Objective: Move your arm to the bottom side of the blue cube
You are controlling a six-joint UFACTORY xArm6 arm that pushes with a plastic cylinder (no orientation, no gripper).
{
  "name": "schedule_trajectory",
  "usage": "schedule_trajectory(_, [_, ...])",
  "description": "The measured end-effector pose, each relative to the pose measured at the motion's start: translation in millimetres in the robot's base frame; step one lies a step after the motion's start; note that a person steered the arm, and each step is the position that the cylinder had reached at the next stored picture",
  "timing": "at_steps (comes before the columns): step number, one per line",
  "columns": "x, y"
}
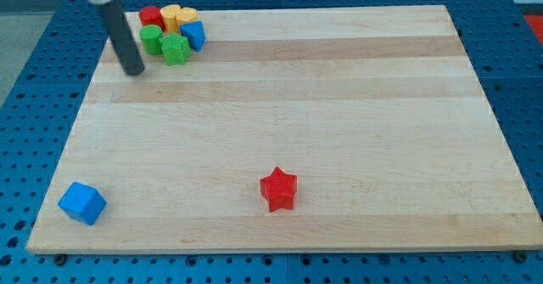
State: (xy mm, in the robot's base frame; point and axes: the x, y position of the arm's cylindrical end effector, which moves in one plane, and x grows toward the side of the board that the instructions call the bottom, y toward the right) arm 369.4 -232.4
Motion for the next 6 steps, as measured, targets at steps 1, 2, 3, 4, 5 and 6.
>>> schedule_trajectory(1, [88, 67])
schedule_trajectory(2, [211, 108])
schedule_trajectory(3, [249, 98])
schedule_trajectory(4, [248, 21])
schedule_trajectory(5, [248, -23])
schedule_trajectory(6, [238, -8])
